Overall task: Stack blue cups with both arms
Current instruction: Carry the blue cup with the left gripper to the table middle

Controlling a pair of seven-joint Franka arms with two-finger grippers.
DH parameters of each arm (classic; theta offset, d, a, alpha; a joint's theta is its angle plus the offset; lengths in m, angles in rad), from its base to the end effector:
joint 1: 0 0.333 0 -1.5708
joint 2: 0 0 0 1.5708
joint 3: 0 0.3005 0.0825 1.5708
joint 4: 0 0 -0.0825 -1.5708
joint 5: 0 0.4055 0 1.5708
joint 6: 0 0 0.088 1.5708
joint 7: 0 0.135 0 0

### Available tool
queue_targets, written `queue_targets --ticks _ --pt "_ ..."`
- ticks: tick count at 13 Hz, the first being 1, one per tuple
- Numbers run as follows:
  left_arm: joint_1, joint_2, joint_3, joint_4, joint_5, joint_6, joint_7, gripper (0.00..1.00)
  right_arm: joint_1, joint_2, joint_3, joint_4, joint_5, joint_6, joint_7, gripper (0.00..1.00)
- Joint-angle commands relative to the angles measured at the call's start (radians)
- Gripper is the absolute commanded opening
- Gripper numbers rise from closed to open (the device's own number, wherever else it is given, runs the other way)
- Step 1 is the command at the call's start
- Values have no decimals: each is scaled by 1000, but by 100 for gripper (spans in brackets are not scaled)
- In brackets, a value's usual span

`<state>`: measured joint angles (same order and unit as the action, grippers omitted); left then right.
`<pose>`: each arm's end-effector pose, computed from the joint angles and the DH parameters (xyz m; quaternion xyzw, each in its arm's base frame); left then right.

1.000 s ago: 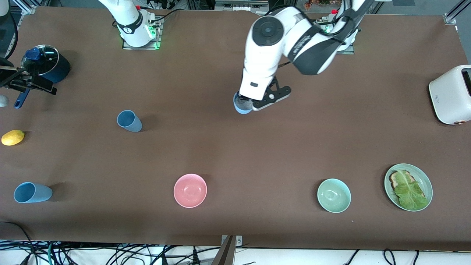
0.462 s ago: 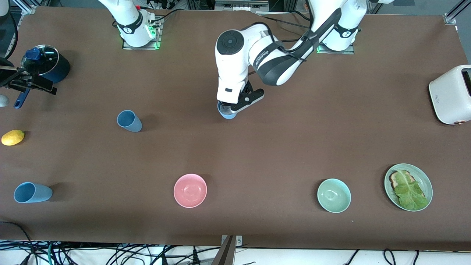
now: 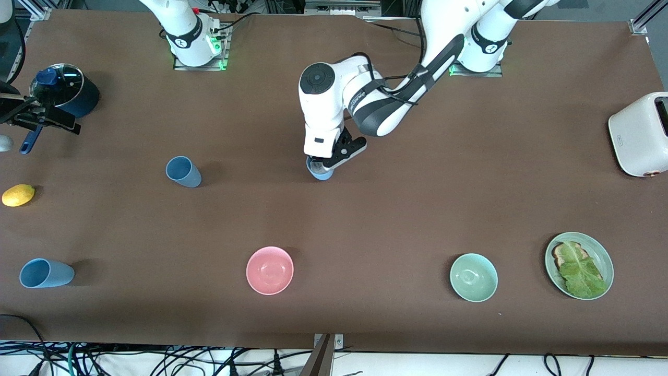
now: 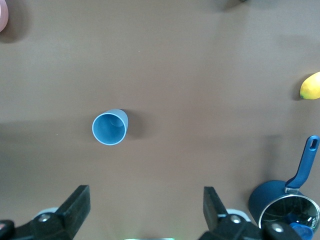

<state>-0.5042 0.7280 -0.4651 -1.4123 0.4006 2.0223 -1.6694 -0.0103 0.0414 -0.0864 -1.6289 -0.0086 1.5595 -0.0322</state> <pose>0.4792 -0.5481 0.2484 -0.9527 -0.3023 -0.0202 0.0236 0.5763 -0.0563 0.5278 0.9979 -0.0321 -0.0556 0.0025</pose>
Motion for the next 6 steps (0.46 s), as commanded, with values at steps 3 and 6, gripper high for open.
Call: queue_targets --ticks 3,6 --pt "-33 56 49 42 38 28 -26 0 -5 -9 4 -8 -5 -6 -2 100" --pt "-33 89 51 42 76 67 -30 0 -7 -9 4 -8 -5 -6 -3 100"
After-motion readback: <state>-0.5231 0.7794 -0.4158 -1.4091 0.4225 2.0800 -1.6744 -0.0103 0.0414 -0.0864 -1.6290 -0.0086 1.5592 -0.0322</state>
